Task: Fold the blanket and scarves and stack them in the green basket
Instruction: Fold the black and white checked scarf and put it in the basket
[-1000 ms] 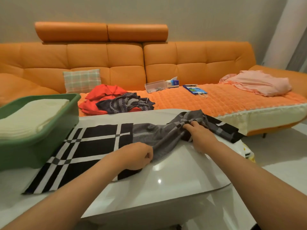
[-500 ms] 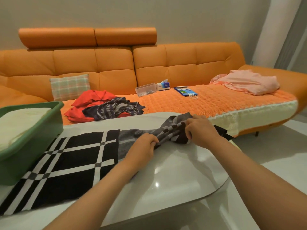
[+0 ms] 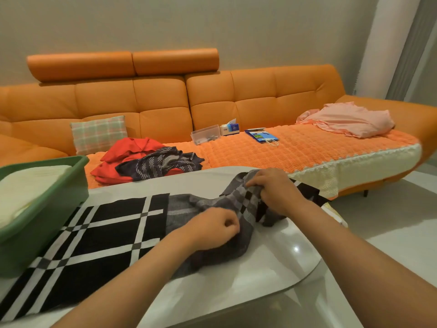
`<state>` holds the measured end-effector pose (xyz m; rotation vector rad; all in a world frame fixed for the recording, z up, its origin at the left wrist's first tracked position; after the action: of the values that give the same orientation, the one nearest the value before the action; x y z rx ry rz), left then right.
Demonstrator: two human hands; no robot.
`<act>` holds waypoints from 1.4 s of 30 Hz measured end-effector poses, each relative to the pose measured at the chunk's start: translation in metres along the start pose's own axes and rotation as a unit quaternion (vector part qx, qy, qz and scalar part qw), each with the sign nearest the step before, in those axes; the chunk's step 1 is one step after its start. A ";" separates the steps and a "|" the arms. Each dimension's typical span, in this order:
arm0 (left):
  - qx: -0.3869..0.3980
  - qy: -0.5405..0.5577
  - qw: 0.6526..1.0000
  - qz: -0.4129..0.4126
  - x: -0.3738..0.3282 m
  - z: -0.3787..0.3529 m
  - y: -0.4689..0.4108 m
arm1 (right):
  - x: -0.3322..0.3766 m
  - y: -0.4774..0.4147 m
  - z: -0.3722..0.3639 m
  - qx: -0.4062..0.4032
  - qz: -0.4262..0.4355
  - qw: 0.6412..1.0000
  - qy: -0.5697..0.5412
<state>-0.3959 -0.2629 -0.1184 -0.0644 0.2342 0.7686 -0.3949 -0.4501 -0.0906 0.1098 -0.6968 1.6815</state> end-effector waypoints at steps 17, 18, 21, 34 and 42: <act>-0.037 -0.043 0.992 0.114 0.086 0.007 -0.075 | 0.004 -0.056 -0.022 0.060 -0.104 0.986 -0.117; -0.028 -0.046 0.992 0.113 0.088 0.006 -0.078 | -0.004 -0.060 -0.036 0.113 -0.108 0.983 -0.095; 0.006 -0.070 0.992 0.108 0.096 0.005 -0.085 | -0.014 -0.062 -0.064 0.259 -0.102 0.960 -0.036; -0.248 0.050 0.945 0.206 0.118 0.042 -0.099 | -0.047 -0.078 -0.015 -0.198 -0.265 0.940 -0.085; -0.085 0.152 0.976 0.134 0.106 0.001 -0.117 | -0.036 -0.079 -0.033 -0.112 -0.206 0.971 -0.039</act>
<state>-0.2411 -0.2747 -0.1453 -0.3189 0.4754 1.0464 -0.3036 -0.4593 -0.1034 0.1493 -0.8545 1.1978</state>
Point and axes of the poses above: each hand's wrist, its own y-axis away from the middle knuckle, its own z-axis out of the back of the hand, x = y × z, the point moved 4 cm from there along -y, towards the middle knuckle, and after that the axes turned 15 degrees about -y, right-handed, at the moved point
